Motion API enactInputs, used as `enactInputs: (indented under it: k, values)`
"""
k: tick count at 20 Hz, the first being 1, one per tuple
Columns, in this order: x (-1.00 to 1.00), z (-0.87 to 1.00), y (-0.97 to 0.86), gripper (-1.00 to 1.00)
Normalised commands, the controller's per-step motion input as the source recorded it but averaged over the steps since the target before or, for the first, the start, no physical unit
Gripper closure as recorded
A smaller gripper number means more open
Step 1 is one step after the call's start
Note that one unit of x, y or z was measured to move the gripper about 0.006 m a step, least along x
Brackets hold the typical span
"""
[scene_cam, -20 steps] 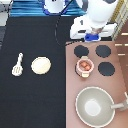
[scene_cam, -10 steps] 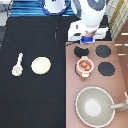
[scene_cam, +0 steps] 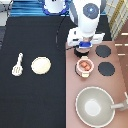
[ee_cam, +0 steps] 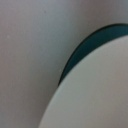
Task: Take the lid off the pot, put the pot on the plate, and use the tool to push the pot to the front of the table.
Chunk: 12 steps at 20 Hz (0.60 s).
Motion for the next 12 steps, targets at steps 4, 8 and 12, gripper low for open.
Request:
enactInputs:
  k: [4,8,12]
  values:
    - [0.00,-0.15,0.05,1.00]
    - [-0.05,0.18,0.08,-1.00]
    - [-0.13,0.23,0.09,-1.00]
